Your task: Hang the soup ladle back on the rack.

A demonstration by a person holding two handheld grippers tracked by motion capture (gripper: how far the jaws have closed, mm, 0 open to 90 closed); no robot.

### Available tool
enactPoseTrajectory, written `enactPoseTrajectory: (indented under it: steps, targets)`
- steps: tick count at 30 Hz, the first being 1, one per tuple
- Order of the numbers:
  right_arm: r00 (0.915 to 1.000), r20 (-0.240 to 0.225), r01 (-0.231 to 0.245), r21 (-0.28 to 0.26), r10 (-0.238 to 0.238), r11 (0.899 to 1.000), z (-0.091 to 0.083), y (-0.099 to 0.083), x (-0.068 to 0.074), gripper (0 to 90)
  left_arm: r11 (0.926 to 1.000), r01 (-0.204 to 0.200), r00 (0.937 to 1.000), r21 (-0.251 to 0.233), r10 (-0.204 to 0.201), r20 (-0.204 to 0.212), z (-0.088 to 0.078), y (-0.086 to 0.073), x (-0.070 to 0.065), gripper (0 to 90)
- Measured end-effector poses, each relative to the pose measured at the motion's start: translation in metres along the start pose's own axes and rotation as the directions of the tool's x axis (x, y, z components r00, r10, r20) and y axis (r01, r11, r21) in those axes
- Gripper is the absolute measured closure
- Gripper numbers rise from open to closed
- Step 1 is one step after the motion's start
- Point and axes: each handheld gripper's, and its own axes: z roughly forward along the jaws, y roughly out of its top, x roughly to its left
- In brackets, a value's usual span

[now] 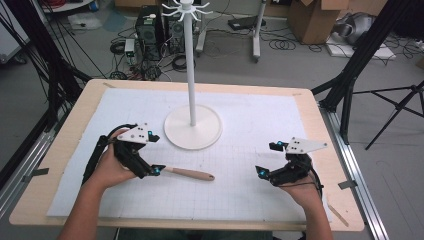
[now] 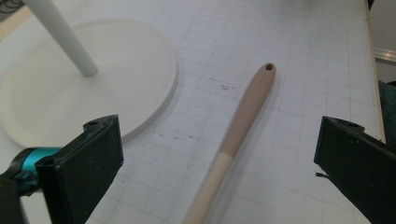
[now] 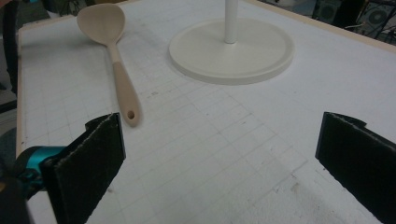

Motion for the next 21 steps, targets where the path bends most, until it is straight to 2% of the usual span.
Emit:
enactPoseTrajectory:
  steps: [1, 5, 8, 13, 16, 18, 21]
  targets:
    - [1.0000, -0.003, -0.003, 0.000, 0.003, 1.000, 0.000, 0.000, 0.000, 0.4, 0.9993, -0.009, 0.9999, 0.036, 0.009, 0.007, 0.008, 0.002, 0.000, 1.7]
    - [1.0000, -0.004, -0.001, -0.003, 0.001, 1.000, 0.000, 0.000, 0.000, 0.4, 0.9973, -0.010, 0.9997, 0.073, 0.008, 0.022, 0.019, 0.001, -0.001, 1.7]
    - [1.0000, -0.007, -0.001, 0.002, 0.001, 1.000, 0.001, 0.000, 0.000, 0.5, 0.9922, -0.027, 0.9988, 0.121, 0.021, 0.044, 0.029, 0.001, -0.001, 1.7]
    - [1.0000, -0.009, 0.003, 0.001, -0.003, 1.000, 0.002, 0.000, 0.000, 0.4, 0.9885, -0.031, 0.9983, 0.148, 0.023, 0.053, 0.037, 0.000, 0.000, 1.6]
    - [1.0000, -0.008, 0.005, 0.003, -0.005, 1.000, 0.002, 0.000, 0.000, 0.4, 0.9806, -0.051, 0.9973, 0.189, 0.040, 0.061, 0.044, 0.003, 0.000, 1.7]
    - [1.0000, -0.008, 0.004, 0.004, -0.004, 1.000, 0.002, 0.000, 0.000, 0.4, 0.9792, -0.057, 0.9971, 0.195, 0.046, 0.061, 0.047, 0.003, -0.001, 1.6]
    - [0.9999, -0.011, 0.000, 0.006, 0.000, 1.000, 0.003, 0.000, 0.000, 0.5, 0.9683, -0.077, 0.9959, 0.238, 0.063, 0.066, 0.055, 0.005, -0.003, 1.7]
